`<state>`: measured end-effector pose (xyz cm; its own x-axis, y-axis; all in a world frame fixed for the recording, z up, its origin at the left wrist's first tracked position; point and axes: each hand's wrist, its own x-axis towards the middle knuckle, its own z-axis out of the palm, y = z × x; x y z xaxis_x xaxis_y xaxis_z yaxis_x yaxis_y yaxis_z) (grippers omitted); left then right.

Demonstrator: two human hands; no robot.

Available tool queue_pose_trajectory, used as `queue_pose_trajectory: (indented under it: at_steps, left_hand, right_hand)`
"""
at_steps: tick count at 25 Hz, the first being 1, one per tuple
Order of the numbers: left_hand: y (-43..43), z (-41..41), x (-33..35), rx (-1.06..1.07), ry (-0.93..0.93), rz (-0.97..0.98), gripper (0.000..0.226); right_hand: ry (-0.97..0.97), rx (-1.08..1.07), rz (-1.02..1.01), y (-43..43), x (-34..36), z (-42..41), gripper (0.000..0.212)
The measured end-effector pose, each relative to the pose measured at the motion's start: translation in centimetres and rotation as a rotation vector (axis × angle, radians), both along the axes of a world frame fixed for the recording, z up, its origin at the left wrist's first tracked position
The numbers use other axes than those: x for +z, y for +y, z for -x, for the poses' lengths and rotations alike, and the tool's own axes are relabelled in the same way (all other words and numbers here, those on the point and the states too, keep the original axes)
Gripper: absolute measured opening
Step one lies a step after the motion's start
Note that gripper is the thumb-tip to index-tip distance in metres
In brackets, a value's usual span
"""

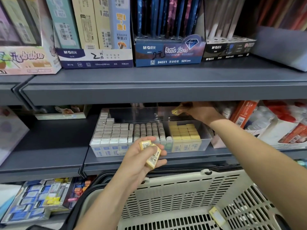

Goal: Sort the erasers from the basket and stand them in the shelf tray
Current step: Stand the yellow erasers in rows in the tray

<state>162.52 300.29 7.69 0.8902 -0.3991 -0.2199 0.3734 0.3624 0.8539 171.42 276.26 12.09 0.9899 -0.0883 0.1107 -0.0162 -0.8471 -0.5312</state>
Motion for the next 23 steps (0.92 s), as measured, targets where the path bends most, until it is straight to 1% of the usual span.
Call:
queue_pose_trajectory:
  at_steps: [3,5,7,9,11,12,13,14,16,18,20,23]
  left_hand:
    - [0.2,0.0,0.2,-0.005,-0.036,-0.011,0.031]
    - [0.2,-0.1,0.3,0.023,-0.040,0.009,0.026]
    - [0.2,-0.1,0.2,0.046,-0.023,0.041,0.023]
    - [0.2,-0.1,0.3,0.042,-0.010,0.056,0.031]
    - [0.0,0.0,0.4,0.055,0.016,0.071,0.039]
    - [0.0,0.0,0.4,0.067,0.027,0.078,0.042]
    - [-0.1,0.0,0.4,0.077,0.034,0.081,0.044]
    - [-0.1,0.0,0.5,0.083,0.041,0.081,0.046]
    - [-0.2,0.1,0.5,0.085,0.043,0.085,0.049]
    - [-0.3,0.3,0.5,0.080,0.036,0.074,0.050]
    - [-0.4,0.5,0.5,0.071,0.029,0.055,0.044]
    - [-0.3,0.1,0.6,0.113,0.076,0.039,0.024]
  right_hand:
    - [0.183,0.081,0.104,1.4,-0.9,-1.8,0.015]
    - [0.282,0.108,0.127,2.2,-1.6,-2.3,0.019]
    - [0.303,0.107,0.153,2.4,-1.8,-2.3,0.024]
    - [0.287,0.109,0.202,2.4,-1.2,-1.8,0.028]
    - [0.173,0.092,0.229,3.0,-0.4,-0.4,0.031]
    - [0.101,0.077,0.193,3.5,0.1,0.7,0.032]
    - [0.054,0.080,0.116,4.3,0.5,2.0,0.032]
    - [0.043,0.122,0.023,5.1,0.9,3.5,0.033]
    - [0.093,0.273,-0.097,6.9,1.3,6.7,0.034]
    - [0.112,0.373,-0.109,8.0,1.1,8.8,0.023]
    - [0.088,0.370,-0.154,8.2,0.9,9.5,0.012]
    - [0.175,0.315,-0.438,7.1,1.3,9.4,0.002]
